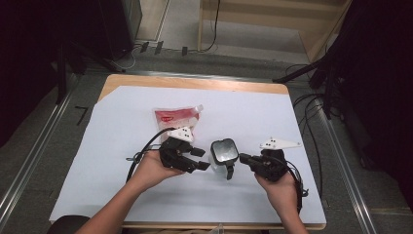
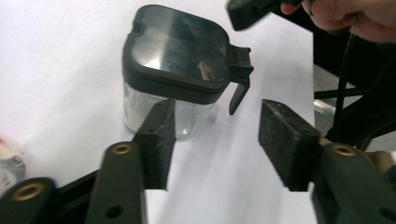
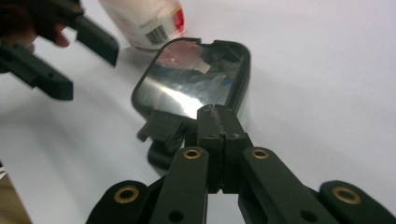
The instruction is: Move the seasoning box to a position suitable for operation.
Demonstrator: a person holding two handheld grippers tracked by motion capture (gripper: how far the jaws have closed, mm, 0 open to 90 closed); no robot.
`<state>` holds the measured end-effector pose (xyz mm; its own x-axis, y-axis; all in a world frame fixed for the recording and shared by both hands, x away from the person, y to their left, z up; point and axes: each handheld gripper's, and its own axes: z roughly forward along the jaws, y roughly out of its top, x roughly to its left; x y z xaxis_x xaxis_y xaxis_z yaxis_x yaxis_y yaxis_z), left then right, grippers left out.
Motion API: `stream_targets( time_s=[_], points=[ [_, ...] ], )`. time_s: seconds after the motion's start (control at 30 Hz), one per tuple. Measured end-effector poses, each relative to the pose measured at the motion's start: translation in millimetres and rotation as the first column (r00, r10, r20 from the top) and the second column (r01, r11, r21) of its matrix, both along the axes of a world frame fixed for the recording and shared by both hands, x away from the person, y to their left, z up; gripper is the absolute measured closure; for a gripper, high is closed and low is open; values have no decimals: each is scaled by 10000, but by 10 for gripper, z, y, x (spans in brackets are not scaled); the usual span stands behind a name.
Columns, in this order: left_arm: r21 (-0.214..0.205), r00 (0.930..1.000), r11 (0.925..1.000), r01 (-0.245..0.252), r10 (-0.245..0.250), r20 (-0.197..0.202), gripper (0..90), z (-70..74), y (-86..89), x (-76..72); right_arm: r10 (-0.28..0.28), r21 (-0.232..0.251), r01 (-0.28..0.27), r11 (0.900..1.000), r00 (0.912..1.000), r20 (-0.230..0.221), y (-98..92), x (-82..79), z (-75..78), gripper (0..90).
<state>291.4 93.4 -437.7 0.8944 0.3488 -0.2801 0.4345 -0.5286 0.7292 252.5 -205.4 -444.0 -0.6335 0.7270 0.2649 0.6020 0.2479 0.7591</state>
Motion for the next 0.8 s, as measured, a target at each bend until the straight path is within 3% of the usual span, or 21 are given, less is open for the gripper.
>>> stream_targets(
  time_s=[0.13, 0.3, 0.4, 0.63, 0.8],
  points=[
    [472, 9997, 9989, 78, -68, -222, 436, -13, 37, 39, 260, -90, -259, 9996, 9997, 18, 49, -70, 17, 900],
    [212, 10000, 9998, 37, -39, 63, 429, 16, 72, 45, 741, -153, -738, 9972, 9971, 175, 172, -151, 36, 900],
    [194, 10000, 9998, 57, -57, -3, 428, 27, 84, 51, 1022, -195, -1019, 9946, 9947, 151, 263, -187, 15, 900],
    [249, 10000, 9997, -76, 76, 4, 423, 30, 109, 58, 1567, -258, -1570, 9873, 9876, -135, 457, -242, -82, 900],
    [219, 10000, 9997, -91, 90, 42, 422, 37, 119, 60, 1634, -313, -1651, 9858, 9853, -498, 526, -227, -159, 900]
  ],
)
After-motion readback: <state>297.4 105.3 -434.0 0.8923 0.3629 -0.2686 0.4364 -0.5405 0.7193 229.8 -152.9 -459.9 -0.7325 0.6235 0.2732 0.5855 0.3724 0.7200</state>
